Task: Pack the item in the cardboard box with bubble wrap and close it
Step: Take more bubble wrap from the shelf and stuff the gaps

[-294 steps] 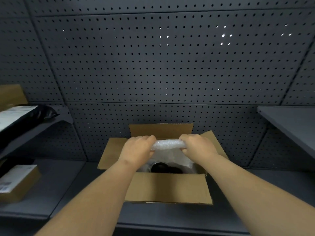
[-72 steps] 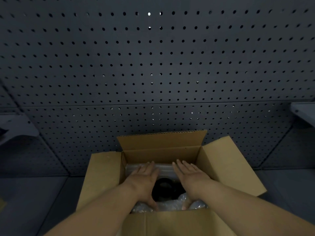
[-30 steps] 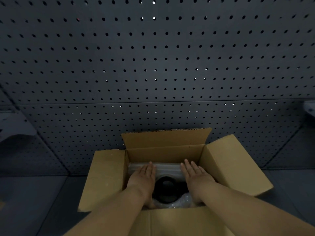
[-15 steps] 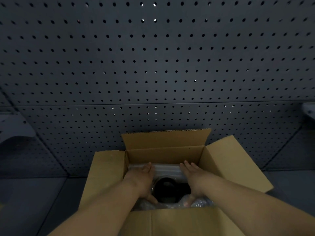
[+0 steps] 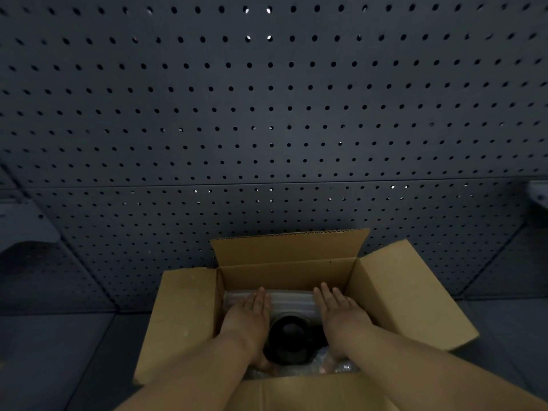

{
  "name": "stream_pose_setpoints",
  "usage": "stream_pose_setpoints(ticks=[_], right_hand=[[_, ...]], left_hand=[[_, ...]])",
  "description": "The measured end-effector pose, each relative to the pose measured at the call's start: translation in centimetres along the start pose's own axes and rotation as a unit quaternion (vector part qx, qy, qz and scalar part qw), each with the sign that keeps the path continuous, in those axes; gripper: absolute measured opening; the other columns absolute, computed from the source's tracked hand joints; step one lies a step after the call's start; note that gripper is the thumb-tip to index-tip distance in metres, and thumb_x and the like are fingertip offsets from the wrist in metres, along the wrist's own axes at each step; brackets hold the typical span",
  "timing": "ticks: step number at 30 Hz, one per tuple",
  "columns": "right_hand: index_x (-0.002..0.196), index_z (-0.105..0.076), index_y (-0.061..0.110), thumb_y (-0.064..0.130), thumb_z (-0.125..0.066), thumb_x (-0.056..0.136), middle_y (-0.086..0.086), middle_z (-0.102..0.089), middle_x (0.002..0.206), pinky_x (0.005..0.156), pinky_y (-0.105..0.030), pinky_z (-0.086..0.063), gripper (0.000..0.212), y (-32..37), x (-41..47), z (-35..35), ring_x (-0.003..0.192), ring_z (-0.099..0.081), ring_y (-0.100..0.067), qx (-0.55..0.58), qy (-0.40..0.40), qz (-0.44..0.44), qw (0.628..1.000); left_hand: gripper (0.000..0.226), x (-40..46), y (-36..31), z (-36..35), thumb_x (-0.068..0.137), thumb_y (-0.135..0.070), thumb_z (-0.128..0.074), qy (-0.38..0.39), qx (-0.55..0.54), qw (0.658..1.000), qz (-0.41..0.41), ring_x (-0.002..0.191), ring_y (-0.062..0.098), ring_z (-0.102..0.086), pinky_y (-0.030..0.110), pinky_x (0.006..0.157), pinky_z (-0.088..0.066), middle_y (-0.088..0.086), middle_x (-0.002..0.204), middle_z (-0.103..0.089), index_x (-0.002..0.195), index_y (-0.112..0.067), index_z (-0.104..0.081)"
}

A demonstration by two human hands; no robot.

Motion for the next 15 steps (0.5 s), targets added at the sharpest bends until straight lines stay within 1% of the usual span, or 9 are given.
stream_pose_setpoints(ticks=[3, 8, 13, 15], right_hand=[[0.144, 0.033, 0.011, 0.049, -0.078, 0.071, -0.008, 0.032, 0.155, 0.12, -0.038, -0.002, 0.138, 0.19, 0.29, -0.22, 0.148, 0.016, -0.028, 0.0, -0.011, -0.012, 1.0], [0.143, 0.033, 0.01, 0.055, -0.078, 0.067, -0.007, 0.033, 0.155, 0.12, -0.038, -0.002, 0.142, 0.48, 0.33, -0.28, 0.148, 0.016, -0.028, -0.008, -0.008, -0.024, 1.0], [0.144, 0.033, 0.01, 0.048, -0.077, 0.073, -0.007, 0.033, 0.155, 0.121, -0.038, -0.002, 0.135, 0.4, 0.09, 0.03, 0.148, 0.016, -0.027, -0.001, -0.009, -0.027, 1.0], [0.143, 0.033, 0.01, 0.049, -0.075, 0.074, -0.007, 0.034, 0.154, 0.12, -0.038, -0.001, 0.134, 0.27, -0.2, 0.13, 0.148, 0.017, -0.027, 0.002, -0.011, -0.019, 1.0]], left_hand=[[0.129, 0.27, -0.15, -0.23, 0.074, -0.072, -0.057, 0.0, 0.014, 1.0, 0.005, 0.148, 0.029, 0.007, 0.036, 0.12, -0.005, 0.018, 0.156, 0.023, 0.144, 0.001, 0.022], [0.127, 0.59, -0.41, -0.59, 0.075, -0.07, -0.057, -0.001, 0.036, 0.999, 0.012, 0.147, 0.031, 0.007, 0.038, 0.12, -0.007, 0.021, 0.155, 0.022, 0.143, 0.002, 0.023], [0.127, 0.5, -0.29, -0.46, 0.076, -0.069, -0.058, -0.007, 0.025, 1.0, 0.014, 0.148, 0.029, 0.006, 0.036, 0.12, -0.004, 0.019, 0.156, 0.021, 0.143, 0.002, 0.023], [0.127, 0.36, -0.05, -0.37, 0.075, -0.071, -0.057, -0.01, 0.016, 1.0, 0.012, 0.148, 0.027, 0.006, 0.034, 0.12, -0.002, 0.018, 0.156, 0.02, 0.144, 0.001, 0.022]])
Point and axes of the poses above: each hand's wrist, its own x-axis towards the middle knuckle, its own z-axis out of the back of the hand, y = z × x, the point moved 3 cm from there along x, towards the middle knuckle
